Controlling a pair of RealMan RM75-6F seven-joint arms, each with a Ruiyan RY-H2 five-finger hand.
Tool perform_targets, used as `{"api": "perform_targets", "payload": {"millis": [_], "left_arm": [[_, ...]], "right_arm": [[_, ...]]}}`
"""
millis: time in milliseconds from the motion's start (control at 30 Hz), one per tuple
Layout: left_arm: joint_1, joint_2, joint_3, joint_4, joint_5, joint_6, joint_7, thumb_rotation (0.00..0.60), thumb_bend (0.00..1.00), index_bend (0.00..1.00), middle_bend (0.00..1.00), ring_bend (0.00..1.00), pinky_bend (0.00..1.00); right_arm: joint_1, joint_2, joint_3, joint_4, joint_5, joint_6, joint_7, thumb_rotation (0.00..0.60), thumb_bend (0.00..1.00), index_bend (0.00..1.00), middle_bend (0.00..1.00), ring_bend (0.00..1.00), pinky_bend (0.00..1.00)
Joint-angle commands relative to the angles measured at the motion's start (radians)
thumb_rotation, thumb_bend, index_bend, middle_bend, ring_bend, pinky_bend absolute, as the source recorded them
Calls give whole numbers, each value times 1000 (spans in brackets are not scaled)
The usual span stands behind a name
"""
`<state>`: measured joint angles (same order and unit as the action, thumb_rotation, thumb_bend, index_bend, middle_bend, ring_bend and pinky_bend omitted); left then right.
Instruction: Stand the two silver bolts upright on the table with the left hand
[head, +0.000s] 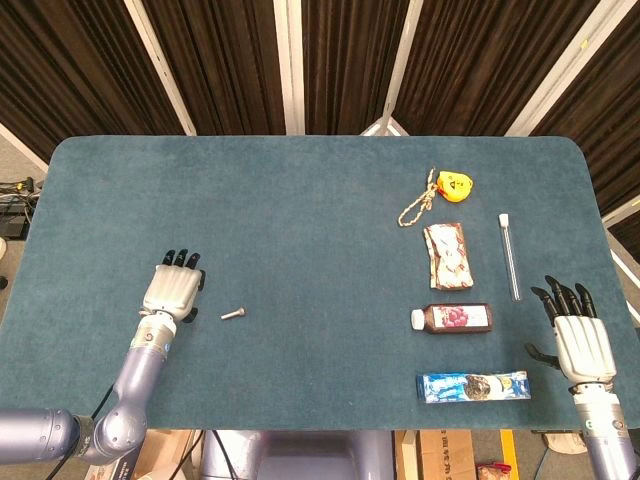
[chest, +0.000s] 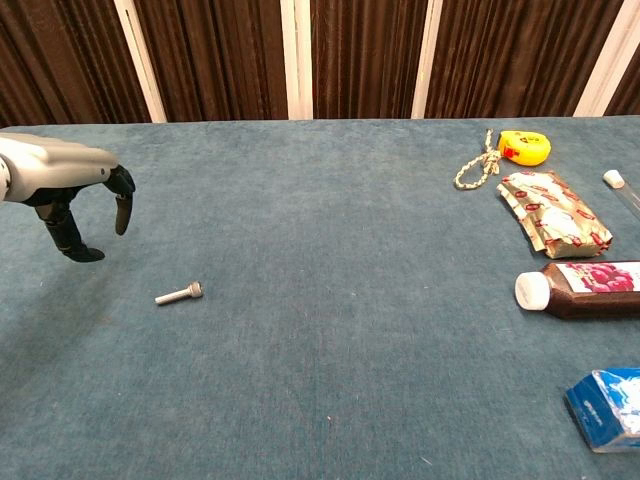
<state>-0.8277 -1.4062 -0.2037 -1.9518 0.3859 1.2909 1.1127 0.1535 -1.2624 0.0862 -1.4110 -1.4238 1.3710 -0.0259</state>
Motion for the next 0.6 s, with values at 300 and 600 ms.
{"api": "perform_targets", "payload": {"millis": [300, 600], "left_arm": [[-64, -90, 57, -16, -55, 139, 102, 600, 424, 445, 70, 0, 0], [-91, -179, 66, 58, -73, 170, 128, 600, 424, 459, 72, 0, 0]], "right_arm": [[-3, 4, 2, 2, 0, 7, 16, 600, 171, 184, 91, 121, 0], [-2, 2, 3, 5, 4, 2, 12, 600, 172, 185, 91, 121, 0]]}}
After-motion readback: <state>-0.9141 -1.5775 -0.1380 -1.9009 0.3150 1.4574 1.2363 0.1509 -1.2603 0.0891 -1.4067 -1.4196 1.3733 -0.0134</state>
